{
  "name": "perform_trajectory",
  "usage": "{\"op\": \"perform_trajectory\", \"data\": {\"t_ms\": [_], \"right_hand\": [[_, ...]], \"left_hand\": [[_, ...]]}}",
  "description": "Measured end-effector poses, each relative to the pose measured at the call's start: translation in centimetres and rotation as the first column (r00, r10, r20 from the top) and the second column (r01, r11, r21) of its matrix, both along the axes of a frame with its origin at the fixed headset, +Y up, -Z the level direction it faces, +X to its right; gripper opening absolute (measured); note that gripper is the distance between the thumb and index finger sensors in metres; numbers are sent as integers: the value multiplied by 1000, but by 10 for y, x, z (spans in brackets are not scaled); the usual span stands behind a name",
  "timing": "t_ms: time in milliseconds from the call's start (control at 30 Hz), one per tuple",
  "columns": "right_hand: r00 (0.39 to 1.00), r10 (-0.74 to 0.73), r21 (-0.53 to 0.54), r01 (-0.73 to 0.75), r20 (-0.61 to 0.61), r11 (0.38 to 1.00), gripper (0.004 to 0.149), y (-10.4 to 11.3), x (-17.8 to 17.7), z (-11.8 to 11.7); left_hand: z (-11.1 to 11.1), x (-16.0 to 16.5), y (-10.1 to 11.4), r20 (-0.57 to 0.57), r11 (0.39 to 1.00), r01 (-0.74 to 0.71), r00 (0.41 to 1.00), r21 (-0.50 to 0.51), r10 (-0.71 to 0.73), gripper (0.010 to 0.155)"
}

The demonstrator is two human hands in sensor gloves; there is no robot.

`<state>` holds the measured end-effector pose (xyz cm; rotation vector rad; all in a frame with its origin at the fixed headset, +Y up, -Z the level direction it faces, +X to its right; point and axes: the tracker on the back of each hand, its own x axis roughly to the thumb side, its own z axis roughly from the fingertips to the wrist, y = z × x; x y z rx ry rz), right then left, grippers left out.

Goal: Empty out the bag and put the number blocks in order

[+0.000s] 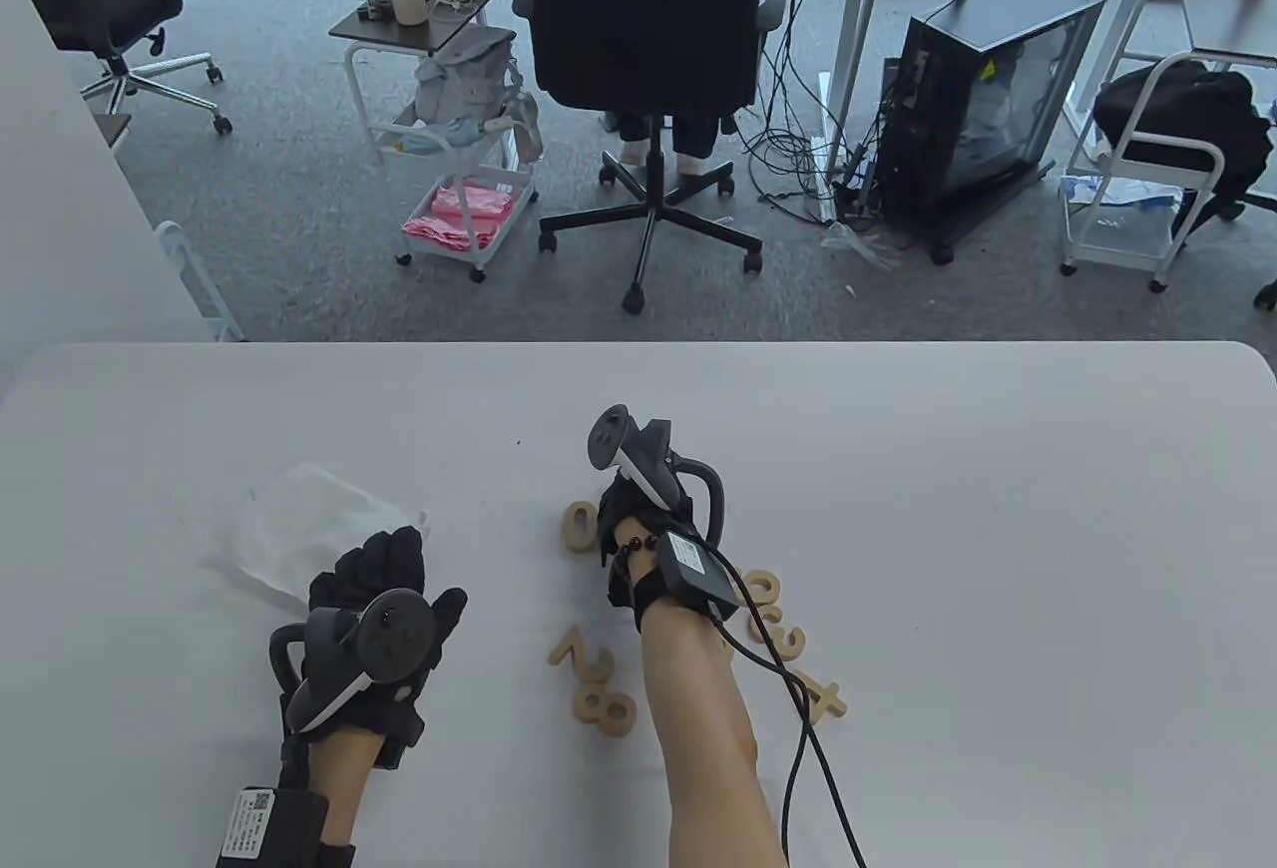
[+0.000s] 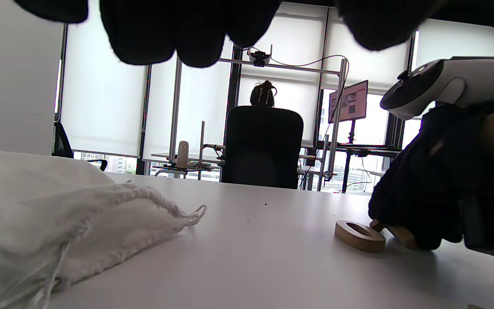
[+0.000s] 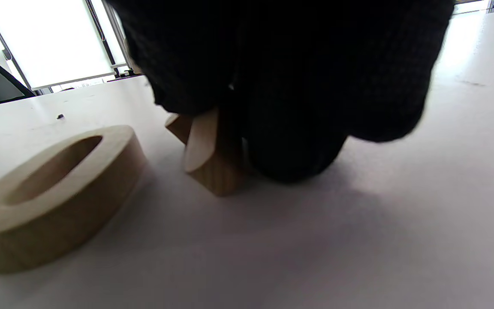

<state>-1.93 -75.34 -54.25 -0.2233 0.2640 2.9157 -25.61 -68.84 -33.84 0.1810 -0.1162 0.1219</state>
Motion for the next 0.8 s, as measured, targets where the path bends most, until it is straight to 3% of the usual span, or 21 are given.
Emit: {"op": "perform_trajectory", "data": {"t_ms": [533,800], "right_hand": [[997,47,-2,-47,-65,999,45,-3,-1,0],[995,51,15,-50,-81,999,51,4,3,1]], "left_hand": [[0,0,-1,-2,1000,6,1000,-2,-6,79],[0,-1,-1,-5,1000,5,1000,-5,-5,79]]}}
